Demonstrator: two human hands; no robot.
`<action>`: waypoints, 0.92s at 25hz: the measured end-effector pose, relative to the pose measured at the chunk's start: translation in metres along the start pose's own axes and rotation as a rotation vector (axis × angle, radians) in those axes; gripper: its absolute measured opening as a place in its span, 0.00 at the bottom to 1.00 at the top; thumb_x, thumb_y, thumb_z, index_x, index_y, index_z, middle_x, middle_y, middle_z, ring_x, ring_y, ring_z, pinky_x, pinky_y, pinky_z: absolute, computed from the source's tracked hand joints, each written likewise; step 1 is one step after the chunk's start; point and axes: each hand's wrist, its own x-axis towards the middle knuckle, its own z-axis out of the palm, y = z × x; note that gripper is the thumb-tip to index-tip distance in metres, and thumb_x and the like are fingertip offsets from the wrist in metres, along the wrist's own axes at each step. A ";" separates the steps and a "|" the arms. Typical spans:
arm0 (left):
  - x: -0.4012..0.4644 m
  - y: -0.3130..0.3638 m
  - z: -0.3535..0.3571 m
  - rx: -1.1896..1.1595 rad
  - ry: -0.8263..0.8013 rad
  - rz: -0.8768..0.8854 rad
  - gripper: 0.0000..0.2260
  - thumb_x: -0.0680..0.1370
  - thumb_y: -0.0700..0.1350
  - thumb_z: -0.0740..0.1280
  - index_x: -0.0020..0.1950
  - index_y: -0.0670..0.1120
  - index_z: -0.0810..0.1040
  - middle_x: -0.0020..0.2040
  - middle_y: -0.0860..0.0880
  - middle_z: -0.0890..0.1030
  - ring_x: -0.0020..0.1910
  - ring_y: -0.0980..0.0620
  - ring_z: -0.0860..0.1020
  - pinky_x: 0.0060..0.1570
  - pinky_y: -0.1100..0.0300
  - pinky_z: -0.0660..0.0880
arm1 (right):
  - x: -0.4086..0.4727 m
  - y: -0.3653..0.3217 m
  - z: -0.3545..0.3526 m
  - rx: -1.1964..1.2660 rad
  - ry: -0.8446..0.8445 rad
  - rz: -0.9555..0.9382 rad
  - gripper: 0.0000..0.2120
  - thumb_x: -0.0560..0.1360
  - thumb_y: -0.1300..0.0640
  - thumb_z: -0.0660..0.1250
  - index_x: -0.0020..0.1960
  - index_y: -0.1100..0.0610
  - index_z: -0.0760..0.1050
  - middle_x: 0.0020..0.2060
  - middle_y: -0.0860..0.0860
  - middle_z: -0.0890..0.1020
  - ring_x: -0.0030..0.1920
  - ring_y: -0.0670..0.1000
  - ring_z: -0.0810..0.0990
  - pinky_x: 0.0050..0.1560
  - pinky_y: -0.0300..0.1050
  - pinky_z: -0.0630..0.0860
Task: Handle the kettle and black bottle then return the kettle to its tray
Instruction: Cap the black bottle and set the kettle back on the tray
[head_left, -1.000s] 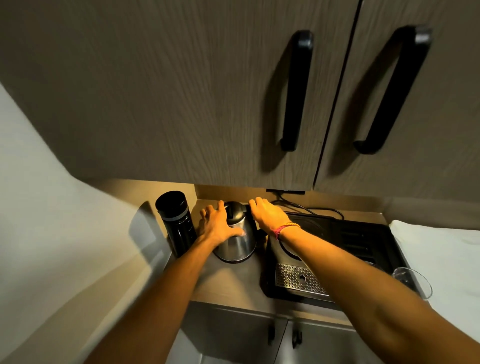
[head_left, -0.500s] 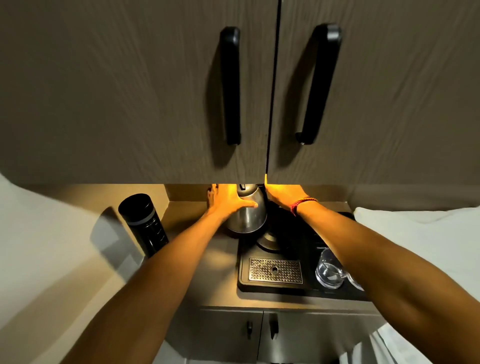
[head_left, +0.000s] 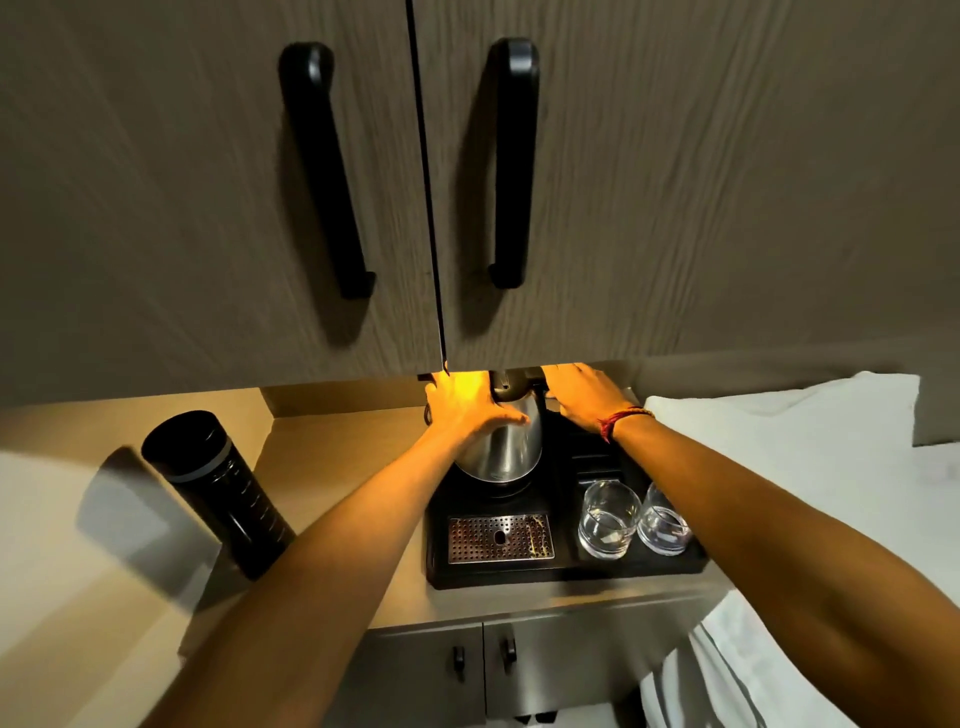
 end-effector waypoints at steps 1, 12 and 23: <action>-0.001 0.003 0.001 0.022 -0.004 -0.006 0.42 0.60 0.73 0.73 0.65 0.48 0.74 0.63 0.42 0.76 0.65 0.35 0.70 0.59 0.42 0.72 | -0.002 0.004 0.002 0.003 -0.011 -0.004 0.14 0.76 0.62 0.64 0.62 0.59 0.71 0.57 0.59 0.78 0.59 0.61 0.77 0.53 0.55 0.77; -0.019 -0.012 0.004 -0.005 -0.004 0.025 0.50 0.63 0.72 0.72 0.75 0.45 0.62 0.70 0.44 0.71 0.69 0.40 0.68 0.64 0.37 0.67 | -0.025 0.019 0.047 0.189 -0.027 0.153 0.30 0.76 0.57 0.64 0.75 0.53 0.58 0.72 0.56 0.66 0.74 0.56 0.64 0.71 0.56 0.68; -0.032 -0.013 0.017 0.055 -0.042 0.003 0.61 0.63 0.75 0.68 0.81 0.43 0.41 0.82 0.45 0.44 0.80 0.45 0.41 0.72 0.29 0.43 | -0.025 0.010 0.056 0.145 0.119 -0.018 0.51 0.61 0.66 0.63 0.79 0.60 0.42 0.79 0.56 0.48 0.79 0.54 0.42 0.77 0.50 0.40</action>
